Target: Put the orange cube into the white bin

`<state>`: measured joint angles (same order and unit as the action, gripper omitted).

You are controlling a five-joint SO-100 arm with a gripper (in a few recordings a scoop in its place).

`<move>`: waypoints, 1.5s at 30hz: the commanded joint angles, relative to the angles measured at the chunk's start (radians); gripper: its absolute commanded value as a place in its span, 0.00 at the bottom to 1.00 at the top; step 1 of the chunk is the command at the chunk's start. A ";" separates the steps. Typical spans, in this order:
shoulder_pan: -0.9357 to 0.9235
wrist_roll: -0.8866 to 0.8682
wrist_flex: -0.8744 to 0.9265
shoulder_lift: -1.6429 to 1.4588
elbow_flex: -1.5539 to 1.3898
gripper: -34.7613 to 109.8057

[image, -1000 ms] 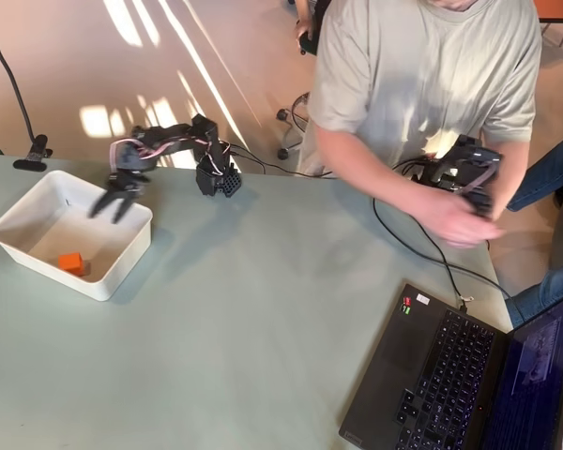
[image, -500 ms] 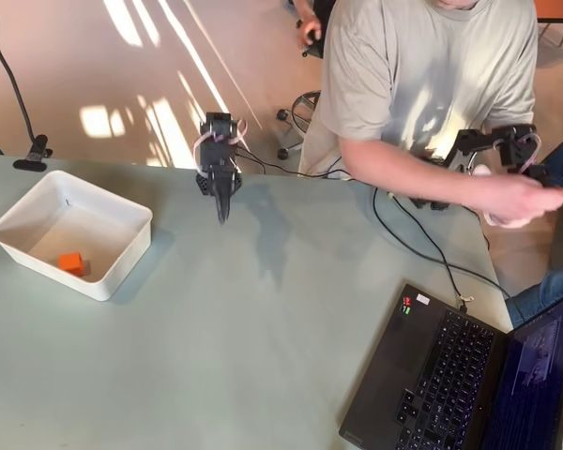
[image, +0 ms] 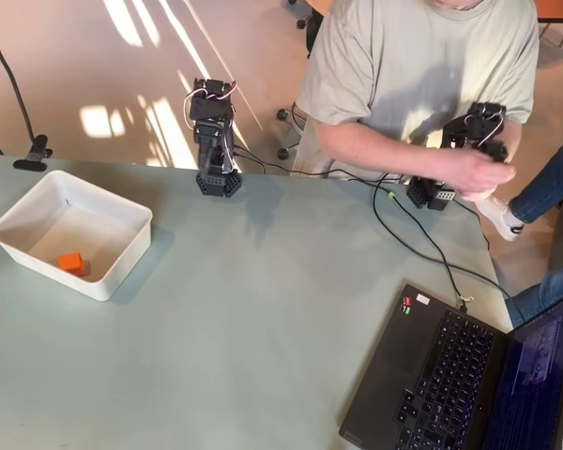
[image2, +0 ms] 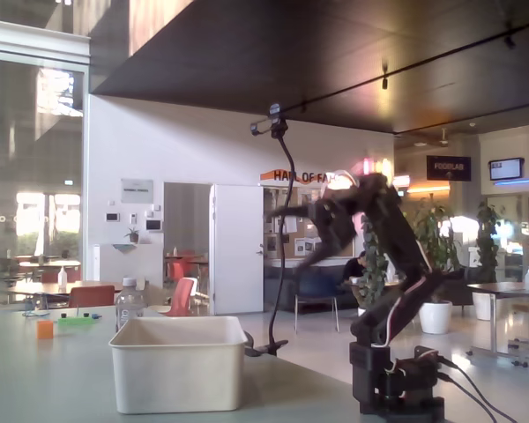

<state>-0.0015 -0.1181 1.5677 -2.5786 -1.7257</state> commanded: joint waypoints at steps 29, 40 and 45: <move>-0.005 -0.110 -0.657 -0.410 -1.252 0.41; -0.005 -0.175 -0.652 -0.405 -1.290 0.29; -0.005 -0.167 -0.581 -0.414 -1.299 0.29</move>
<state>0.0000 -0.2884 0.9587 -2.9867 -3.0281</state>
